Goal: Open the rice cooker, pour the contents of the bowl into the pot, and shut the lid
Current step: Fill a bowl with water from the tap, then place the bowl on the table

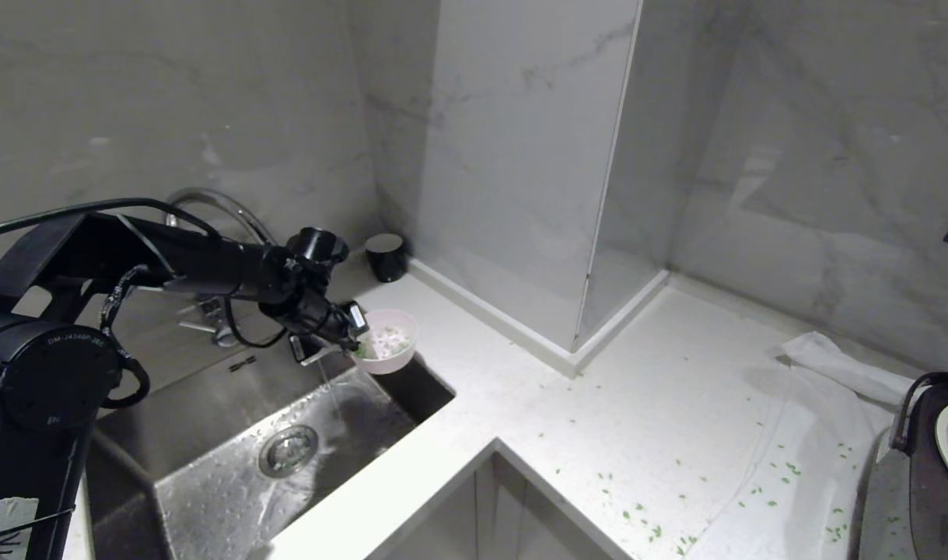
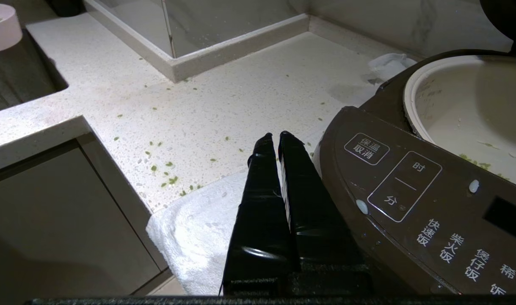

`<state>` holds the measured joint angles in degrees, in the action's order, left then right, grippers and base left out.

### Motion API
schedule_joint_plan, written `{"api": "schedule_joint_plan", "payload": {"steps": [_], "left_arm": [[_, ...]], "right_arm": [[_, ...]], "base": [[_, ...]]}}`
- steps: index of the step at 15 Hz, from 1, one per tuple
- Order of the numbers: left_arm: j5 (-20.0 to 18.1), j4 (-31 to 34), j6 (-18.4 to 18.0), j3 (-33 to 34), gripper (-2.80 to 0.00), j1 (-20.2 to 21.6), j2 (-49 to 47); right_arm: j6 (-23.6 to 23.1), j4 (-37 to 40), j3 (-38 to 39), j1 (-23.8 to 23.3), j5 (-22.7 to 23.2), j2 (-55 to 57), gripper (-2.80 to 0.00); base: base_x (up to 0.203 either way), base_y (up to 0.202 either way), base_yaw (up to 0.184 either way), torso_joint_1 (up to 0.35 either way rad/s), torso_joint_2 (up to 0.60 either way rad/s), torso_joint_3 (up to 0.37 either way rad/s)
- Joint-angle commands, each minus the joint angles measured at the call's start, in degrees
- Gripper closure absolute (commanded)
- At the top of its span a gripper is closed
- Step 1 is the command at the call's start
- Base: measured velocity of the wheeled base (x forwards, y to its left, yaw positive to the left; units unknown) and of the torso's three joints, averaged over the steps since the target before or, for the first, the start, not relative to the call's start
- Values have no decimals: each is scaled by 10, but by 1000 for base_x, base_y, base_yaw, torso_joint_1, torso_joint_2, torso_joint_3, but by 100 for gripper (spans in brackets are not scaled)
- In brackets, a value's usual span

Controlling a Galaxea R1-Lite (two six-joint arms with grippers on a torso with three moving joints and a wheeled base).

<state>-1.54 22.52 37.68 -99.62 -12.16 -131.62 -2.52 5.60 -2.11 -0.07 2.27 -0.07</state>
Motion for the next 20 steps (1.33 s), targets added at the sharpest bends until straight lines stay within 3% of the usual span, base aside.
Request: {"api": "schedule_joint_plan", "payload": {"steps": [1,4,8,20], "left_arm": [[0,1,5,-23,0,-40,-3],[9,1,5,-53,0,-82,-27],[63,2,5,-100,0,-129,-78],[65,-6,13,-122,0,-220,-131]], "right_arm": [[0,0,0,0,0,1,0],[0,0,0,0,0,1,0],[0,0,0,0,0,1,0],[0,0,0,0,0,1,0]], "base": [[0,0,0,0,0,0],[0,0,0,0,0,0],[0,0,0,0,0,0],[0,0,0,0,0,0]]}}
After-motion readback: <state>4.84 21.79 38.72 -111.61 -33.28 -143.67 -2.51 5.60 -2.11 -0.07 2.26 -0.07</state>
